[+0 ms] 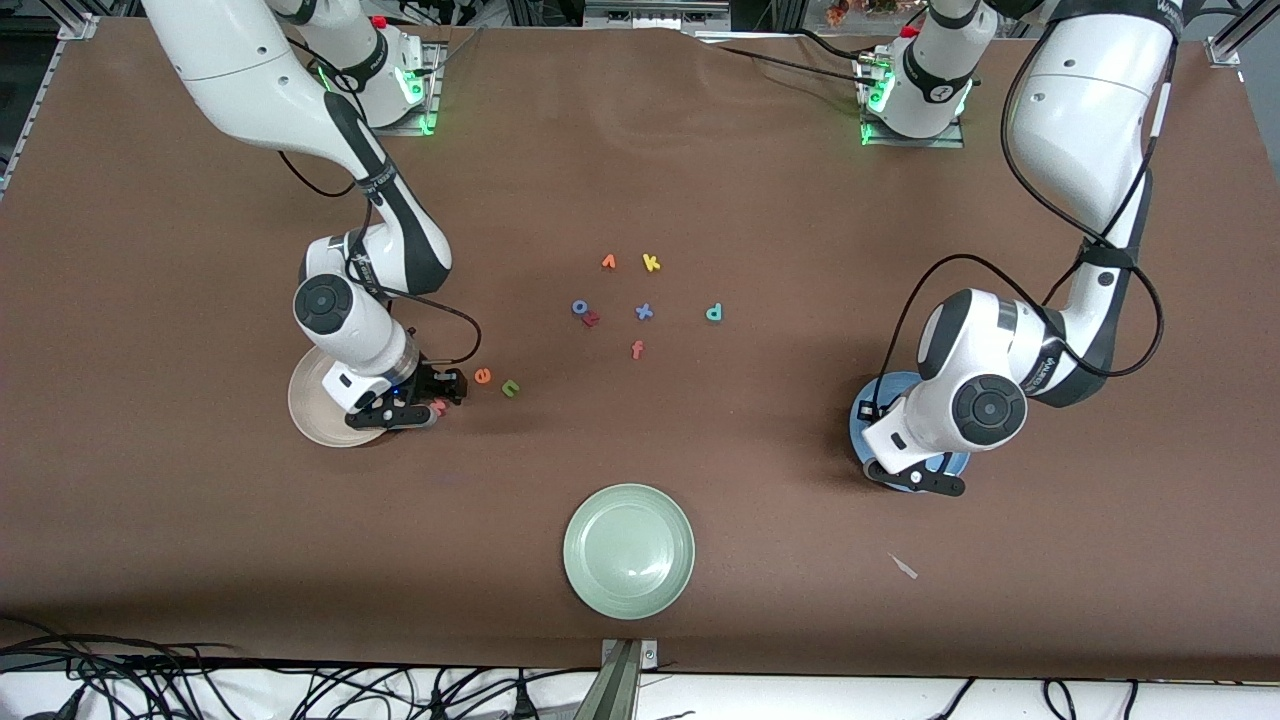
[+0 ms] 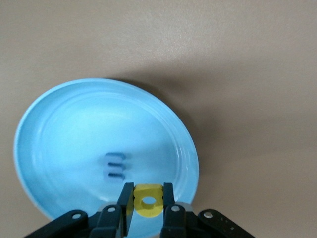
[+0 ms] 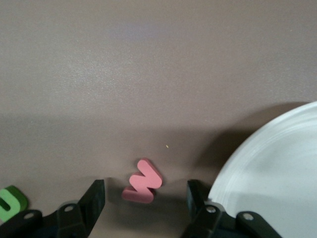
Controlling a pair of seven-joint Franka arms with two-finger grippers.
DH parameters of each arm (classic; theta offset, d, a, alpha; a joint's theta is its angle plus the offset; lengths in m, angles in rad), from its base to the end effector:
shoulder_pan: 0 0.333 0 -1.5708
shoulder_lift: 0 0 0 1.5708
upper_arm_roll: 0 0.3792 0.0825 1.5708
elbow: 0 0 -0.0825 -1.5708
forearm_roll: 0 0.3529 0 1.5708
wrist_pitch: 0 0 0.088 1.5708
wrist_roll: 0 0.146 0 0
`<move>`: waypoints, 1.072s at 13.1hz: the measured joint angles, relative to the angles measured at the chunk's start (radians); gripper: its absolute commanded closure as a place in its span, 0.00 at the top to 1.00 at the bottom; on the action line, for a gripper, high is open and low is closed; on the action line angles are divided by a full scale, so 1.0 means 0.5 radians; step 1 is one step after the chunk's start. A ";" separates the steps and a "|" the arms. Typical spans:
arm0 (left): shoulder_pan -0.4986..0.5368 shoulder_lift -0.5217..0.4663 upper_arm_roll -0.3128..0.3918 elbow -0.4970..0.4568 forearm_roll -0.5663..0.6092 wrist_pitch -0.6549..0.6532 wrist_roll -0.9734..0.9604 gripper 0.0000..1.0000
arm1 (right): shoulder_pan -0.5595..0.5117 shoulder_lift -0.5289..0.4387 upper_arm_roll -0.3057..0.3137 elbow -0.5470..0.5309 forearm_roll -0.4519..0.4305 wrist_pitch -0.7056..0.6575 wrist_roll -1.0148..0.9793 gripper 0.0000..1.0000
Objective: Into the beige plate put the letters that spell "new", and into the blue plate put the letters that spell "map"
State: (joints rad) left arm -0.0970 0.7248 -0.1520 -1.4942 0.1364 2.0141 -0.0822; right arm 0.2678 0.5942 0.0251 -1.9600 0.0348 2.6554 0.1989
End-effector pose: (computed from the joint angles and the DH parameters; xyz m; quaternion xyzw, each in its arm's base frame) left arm 0.6872 -0.1419 0.2579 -0.9898 0.1041 0.0950 0.0225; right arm 0.6201 0.1855 0.2167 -0.9982 -0.0295 -0.0452 0.0276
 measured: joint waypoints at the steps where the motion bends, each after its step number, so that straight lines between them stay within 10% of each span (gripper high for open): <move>1: 0.000 0.014 -0.001 -0.057 0.000 0.088 0.011 1.00 | 0.000 0.004 0.000 0.001 0.000 0.010 0.000 0.70; 7: -0.026 -0.029 -0.082 -0.122 0.000 0.112 -0.023 1.00 | 0.000 0.025 -0.001 0.033 0.000 0.020 0.000 0.49; 14: -0.207 -0.096 -0.505 -0.166 0.000 -0.008 -0.748 0.99 | 0.000 0.024 -0.003 0.038 0.000 0.019 0.004 0.25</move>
State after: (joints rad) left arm -0.2006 0.6766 -0.4046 -1.5769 0.1364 2.0100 -0.4561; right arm 0.2680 0.6059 0.0237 -1.9409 0.0348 2.6651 0.2008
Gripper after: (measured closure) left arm 0.000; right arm 0.586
